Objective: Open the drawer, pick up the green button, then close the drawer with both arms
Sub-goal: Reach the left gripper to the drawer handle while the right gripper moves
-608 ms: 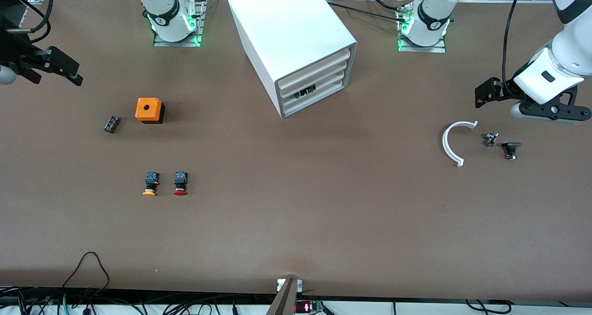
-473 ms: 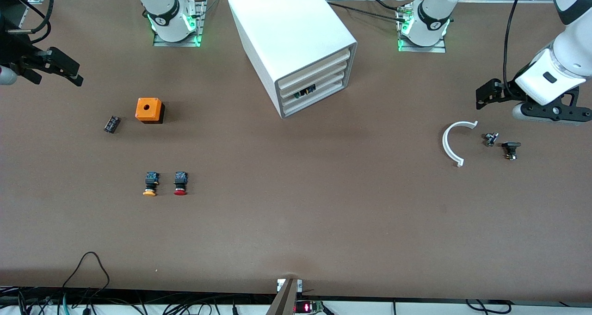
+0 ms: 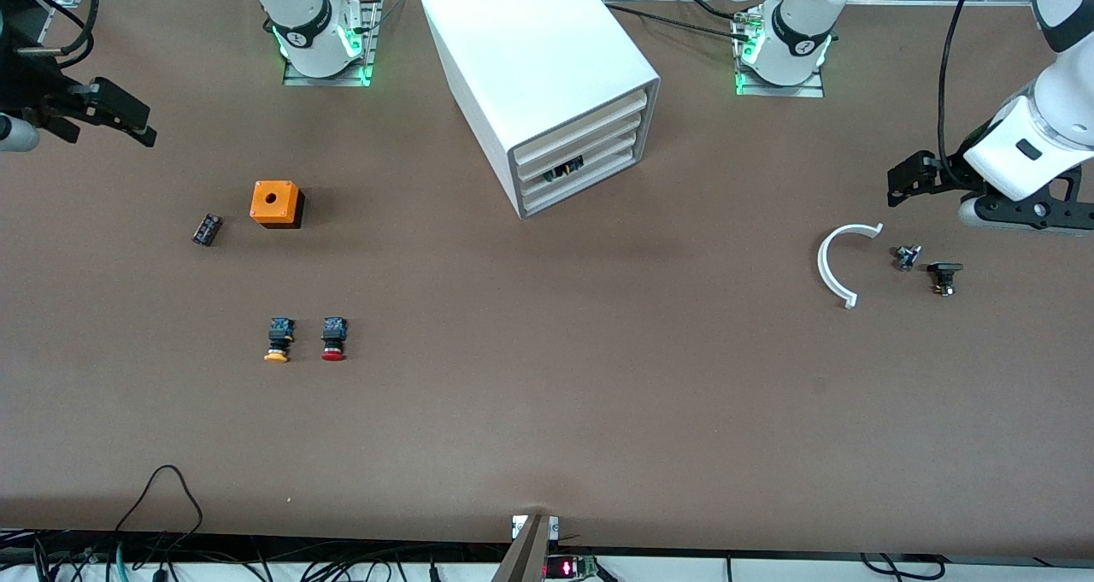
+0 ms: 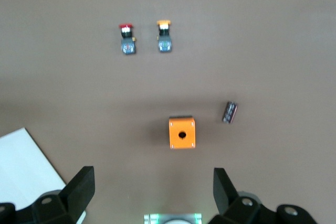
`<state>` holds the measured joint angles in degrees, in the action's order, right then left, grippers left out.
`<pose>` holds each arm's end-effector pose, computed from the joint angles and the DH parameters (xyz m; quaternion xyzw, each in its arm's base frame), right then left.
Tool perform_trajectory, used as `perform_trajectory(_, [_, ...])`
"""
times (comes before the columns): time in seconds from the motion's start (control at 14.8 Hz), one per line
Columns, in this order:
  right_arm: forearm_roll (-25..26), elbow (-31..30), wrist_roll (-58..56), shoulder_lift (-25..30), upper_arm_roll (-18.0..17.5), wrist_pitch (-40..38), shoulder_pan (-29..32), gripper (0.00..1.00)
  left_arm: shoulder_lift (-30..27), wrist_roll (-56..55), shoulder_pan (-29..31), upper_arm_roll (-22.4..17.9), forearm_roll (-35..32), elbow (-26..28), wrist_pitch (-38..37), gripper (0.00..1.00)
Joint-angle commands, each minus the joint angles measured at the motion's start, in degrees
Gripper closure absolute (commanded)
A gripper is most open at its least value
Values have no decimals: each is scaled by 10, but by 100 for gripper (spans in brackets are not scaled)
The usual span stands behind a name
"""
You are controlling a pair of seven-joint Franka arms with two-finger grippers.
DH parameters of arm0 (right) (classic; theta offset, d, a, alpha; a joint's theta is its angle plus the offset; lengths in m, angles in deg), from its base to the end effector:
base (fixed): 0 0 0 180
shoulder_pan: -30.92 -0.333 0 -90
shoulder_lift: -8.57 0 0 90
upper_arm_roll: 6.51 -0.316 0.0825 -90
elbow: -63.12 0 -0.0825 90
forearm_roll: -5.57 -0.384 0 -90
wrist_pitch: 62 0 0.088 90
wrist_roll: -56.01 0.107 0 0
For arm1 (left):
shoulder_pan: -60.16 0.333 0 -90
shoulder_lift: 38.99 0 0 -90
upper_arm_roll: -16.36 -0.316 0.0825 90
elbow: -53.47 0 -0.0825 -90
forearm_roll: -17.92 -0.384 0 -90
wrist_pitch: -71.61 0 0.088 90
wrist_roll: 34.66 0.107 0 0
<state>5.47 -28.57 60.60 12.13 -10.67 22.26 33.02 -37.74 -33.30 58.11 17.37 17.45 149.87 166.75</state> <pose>0.5241 0.0203 0.6357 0.9992 -0.0222 -0.0337 0.0033 0.5634 -0.0292 0.5670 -0.9990 0.0390 0.0218 0.0042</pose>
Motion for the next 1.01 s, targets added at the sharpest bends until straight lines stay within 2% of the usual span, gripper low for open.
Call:
perform_trajectory(0.0, [23,14,-1,-21,-1,-18,-13,0,9,-6,0,5,-8,-18,-7,0])
perform_trajectory(0.07, [52,13,0,-32,-3,-18,-26,0,10,-3,-1,5,-8,-20,-7,0])
perform_trajectory(0.14, [61,13,0,-51,-3,-18,-31,0,16,0,-1,6,-6,-20,-7,0])
perform_trajectory(0.41, [57,16,55,-80,-5,25,-45,0,45,7,5,4,127,-19,-54,0])
perform_trajectory(0.61, [26,21,141,-122,-5,44,-55,0,72,13,-2,7,193,-12,-86,0])
perform_trajectory(0.81, [25,56,266,-172,-5,66,-80,0,109,108,-1,7,299,10,-87,0])
perform_trajectory(0.95, [25,98,302,-214,-5,66,-100,0,134,176,-1,7,370,31,-81,1])
